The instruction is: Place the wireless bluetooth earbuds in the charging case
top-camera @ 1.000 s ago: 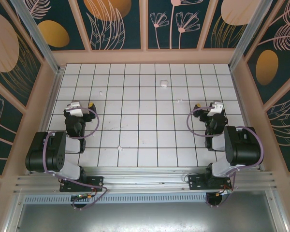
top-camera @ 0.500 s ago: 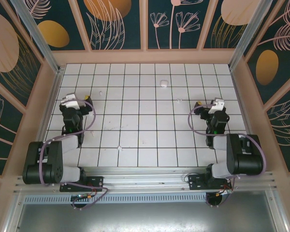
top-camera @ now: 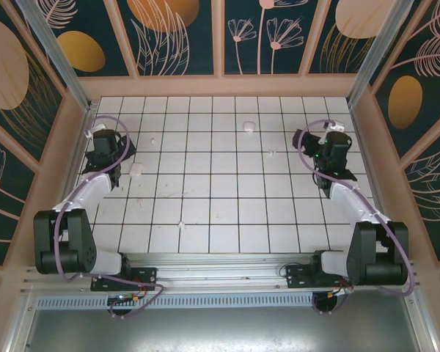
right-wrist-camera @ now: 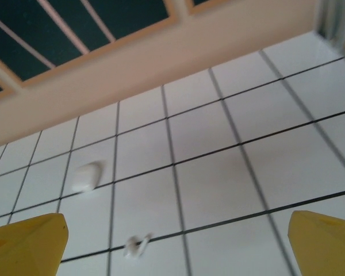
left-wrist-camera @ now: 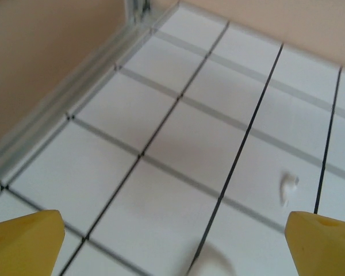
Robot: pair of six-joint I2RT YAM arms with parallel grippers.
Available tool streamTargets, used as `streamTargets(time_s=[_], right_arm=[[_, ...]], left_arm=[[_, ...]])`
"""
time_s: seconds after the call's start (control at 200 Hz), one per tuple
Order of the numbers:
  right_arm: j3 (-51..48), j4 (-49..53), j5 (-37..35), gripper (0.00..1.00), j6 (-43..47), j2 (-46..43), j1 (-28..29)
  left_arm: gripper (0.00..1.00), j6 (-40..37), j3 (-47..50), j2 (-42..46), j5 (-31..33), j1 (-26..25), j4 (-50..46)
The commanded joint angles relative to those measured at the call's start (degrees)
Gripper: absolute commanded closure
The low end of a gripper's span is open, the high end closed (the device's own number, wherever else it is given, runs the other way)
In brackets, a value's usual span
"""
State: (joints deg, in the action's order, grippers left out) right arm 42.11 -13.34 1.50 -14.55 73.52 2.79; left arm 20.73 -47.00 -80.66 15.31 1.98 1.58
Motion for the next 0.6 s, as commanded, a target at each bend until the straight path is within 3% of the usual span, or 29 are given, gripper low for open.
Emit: streamTargets(time_s=[0.0, 0.395, 0.596], right_arm=[[3.25, 11.36, -0.09, 0.01, -3.26, 1.85, 5.53], [9.49, 13.95, 2.11, 0.01, -6.93, 12.15, 22.94], [12.52, 14.89, 2.38, 0.01, -7.35, 17.05, 27.98]], left_arm=[[0.03, 0.51, 0.04, 0.51, -3.03, 0.36, -9.45], [0.03, -7.11, -2.65, -6.09, -13.43, 0.4, -14.69], [0.12, -9.04, -4.33, -11.35, -18.16, 0.42, -15.77]])
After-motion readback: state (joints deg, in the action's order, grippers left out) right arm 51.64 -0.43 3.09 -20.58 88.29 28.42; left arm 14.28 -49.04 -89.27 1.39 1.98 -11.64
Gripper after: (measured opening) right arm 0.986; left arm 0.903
